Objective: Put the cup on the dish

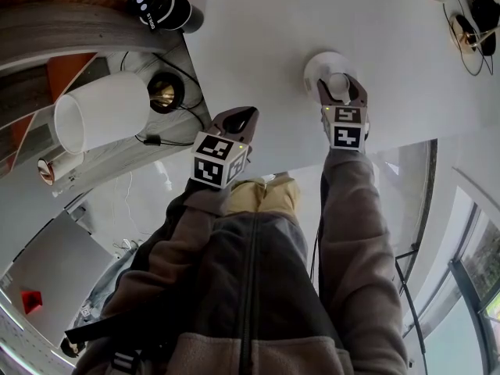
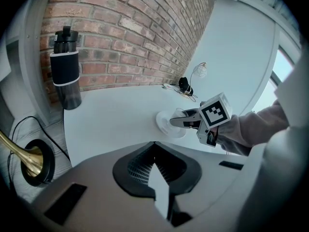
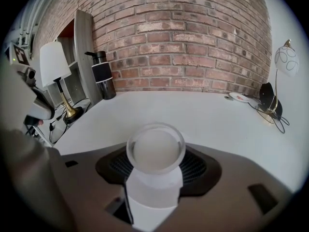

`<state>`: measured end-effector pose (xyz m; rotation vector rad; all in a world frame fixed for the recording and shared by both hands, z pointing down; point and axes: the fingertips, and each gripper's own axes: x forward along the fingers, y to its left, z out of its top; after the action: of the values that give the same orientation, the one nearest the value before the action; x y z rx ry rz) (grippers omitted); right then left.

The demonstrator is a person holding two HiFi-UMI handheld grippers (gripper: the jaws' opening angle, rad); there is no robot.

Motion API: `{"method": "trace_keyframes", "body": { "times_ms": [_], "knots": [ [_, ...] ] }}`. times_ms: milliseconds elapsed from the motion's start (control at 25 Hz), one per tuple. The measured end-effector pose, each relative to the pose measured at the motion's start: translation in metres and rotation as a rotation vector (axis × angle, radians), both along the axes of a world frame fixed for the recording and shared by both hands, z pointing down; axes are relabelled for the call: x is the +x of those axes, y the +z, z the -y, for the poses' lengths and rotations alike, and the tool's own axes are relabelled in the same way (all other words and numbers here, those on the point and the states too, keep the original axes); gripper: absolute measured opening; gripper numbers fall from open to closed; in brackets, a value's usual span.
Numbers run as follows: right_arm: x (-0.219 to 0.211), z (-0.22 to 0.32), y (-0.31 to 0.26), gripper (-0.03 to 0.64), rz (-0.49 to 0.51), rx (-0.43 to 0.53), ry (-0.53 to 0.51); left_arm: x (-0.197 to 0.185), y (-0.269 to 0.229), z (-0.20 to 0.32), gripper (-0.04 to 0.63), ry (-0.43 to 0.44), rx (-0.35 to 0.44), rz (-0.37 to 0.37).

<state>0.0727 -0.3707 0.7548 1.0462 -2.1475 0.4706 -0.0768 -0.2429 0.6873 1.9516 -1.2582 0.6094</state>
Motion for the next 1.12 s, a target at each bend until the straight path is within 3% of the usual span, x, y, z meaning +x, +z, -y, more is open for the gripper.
{"method": "trace_keyframes", "body": {
  "times_ms": [240,280,440,760,1120],
  "knots": [
    [-0.004,-0.002,-0.003,0.272,0.044,0.015,-0.026,0.002,-0.001,-0.002,0.004,0.002,0.001,0.004],
    [-0.004,-0.001,-0.006,0.308,0.056,0.025,-0.026,0.002,-0.003,-0.001,0.005,0.004,0.004,0.005],
    [0.001,0.002,-0.031,0.331,0.102,0.091,0.003,0.004,-0.012,0.001,0.005,0.004,0.024,0.006],
    [0.024,-0.024,-0.163,0.325,0.219,0.265,0.104,0.014,-0.085,0.024,0.005,0.002,0.168,-0.024],
    [0.056,-0.049,-0.332,0.083,0.269,0.553,0.197,0.04,-0.24,0.059,0.005,0.054,0.495,-0.026]
  ]
}}
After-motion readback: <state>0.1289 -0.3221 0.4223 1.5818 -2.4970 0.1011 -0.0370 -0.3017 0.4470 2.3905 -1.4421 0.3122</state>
